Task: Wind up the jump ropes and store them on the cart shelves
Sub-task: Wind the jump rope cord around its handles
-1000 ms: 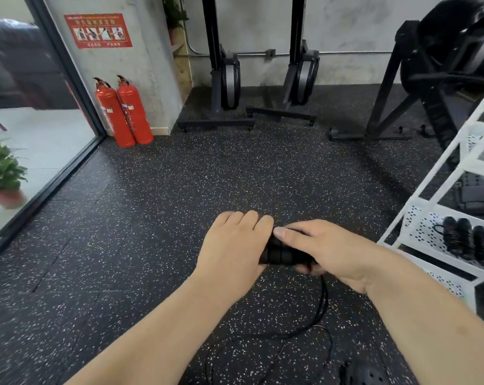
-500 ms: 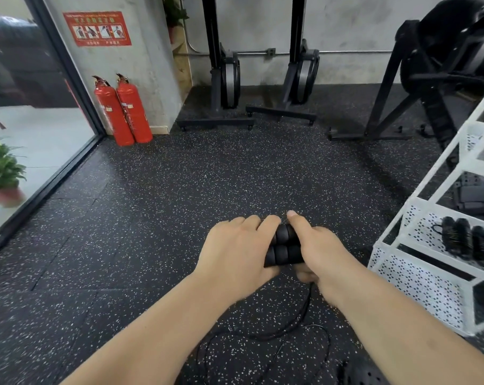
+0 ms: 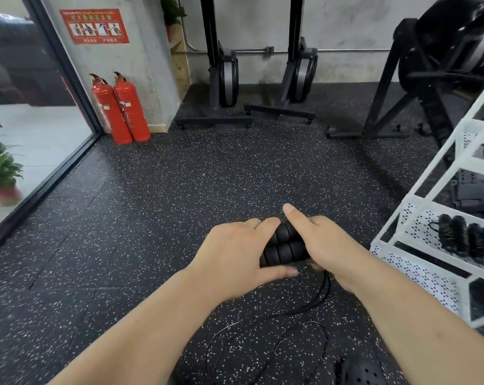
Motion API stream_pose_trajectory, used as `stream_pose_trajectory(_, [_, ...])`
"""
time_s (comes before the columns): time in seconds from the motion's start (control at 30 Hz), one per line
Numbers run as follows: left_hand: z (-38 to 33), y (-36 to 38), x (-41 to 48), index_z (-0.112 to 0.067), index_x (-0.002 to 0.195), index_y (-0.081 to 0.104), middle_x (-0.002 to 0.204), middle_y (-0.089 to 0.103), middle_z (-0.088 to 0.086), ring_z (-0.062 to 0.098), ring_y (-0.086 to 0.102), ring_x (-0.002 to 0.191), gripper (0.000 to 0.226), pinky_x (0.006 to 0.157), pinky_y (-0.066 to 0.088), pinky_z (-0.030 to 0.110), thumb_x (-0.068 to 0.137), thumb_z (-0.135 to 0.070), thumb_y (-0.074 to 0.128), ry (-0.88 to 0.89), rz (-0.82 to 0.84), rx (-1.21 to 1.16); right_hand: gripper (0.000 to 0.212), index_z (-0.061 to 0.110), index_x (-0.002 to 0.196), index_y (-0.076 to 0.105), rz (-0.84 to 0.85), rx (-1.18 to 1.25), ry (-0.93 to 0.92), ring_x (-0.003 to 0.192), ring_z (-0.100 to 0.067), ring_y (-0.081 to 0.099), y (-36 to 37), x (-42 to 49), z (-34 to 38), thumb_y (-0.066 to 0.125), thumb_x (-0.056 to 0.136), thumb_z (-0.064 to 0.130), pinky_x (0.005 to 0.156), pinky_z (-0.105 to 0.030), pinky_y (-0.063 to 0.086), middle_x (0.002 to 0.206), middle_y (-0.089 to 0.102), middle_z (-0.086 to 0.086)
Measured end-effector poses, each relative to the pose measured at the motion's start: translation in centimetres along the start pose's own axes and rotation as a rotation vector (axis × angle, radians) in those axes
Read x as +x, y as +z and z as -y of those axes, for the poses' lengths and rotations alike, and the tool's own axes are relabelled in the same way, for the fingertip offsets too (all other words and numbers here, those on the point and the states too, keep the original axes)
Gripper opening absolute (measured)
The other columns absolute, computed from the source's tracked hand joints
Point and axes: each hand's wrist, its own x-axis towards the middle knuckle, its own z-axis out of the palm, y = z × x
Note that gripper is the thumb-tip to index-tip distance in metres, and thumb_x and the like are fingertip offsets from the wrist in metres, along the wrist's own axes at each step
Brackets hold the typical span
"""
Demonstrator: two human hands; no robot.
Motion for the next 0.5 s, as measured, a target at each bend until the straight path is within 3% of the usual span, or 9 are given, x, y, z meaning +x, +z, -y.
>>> stream_pose_trajectory(0.07, [0.1,0.1,-0.1,-0.034,0.138,0.042,0.105,0.060,-0.012,0.015,0.065,0.094,0.075,0.081,0.056,0.039,0.088,-0.090,0.035,0.005,-0.019,0.005,0.067,0.025,0.092,0.083,0.014,-0.029,-0.019,0.076,-0.006,0.064,-0.2,0.1,-0.1,0.039,0.101,0.075,0.074,-0.029,0.043,0.069,0.074,0.016])
stream_pose_trajectory(0.23, [1.2,-0.2,0.0,-0.042,0.129,0.043,0.099,0.060,-0.015,0.012,0.063,0.087,0.058,0.076,0.055,0.035,0.090,-0.085,0.045,-0.094,-0.060,-0.052,0.062,0.038,0.077,0.072,0.001,-0.108,-0.141,0.059,-0.011,0.051,-1.4,0.6,-0.4,0.030,0.102,0.075,0.067,-0.034,0.043,0.054,0.058,0.015])
stream_pose_trajectory(0.3, [2.0,-0.5,0.0,-0.045,0.128,0.044,0.098,0.061,-0.017,0.010,0.061,0.084,0.055,0.075,0.055,0.034,0.090,-0.085,0.049,-0.161,-0.080,-0.095,0.058,0.031,0.091,0.074,-0.012,-0.156,-0.189,0.062,-0.011,0.057,-1.9,0.7,-0.6,0.031,0.107,0.067,0.074,-0.043,0.051,0.066,0.068,0.003])
stream_pose_trajectory(0.37, [2.7,-0.8,0.0,-0.046,0.127,0.046,0.095,0.061,-0.019,0.008,0.059,0.081,0.053,0.075,0.054,0.033,0.090,-0.083,0.052,-0.221,-0.088,-0.138,0.047,0.027,0.090,0.070,-0.005,-0.239,-0.246,0.063,-0.012,0.059,-2.2,1.1,-1.1,0.039,0.110,0.056,0.080,-0.049,0.055,0.078,0.072,-0.003])
stream_pose_trajectory(0.5, [3.1,-1.0,-0.1,-0.045,0.123,0.050,0.091,0.063,-0.020,0.007,0.058,0.078,0.049,0.073,0.051,0.033,0.090,-0.080,0.057,-0.272,-0.079,-0.199,0.026,0.039,0.092,0.069,-0.045,-0.338,-0.321,0.057,-0.010,0.054,-1.5,2.0,-2.1,0.051,0.110,0.043,0.064,-0.037,0.049,0.074,0.068,-0.002])
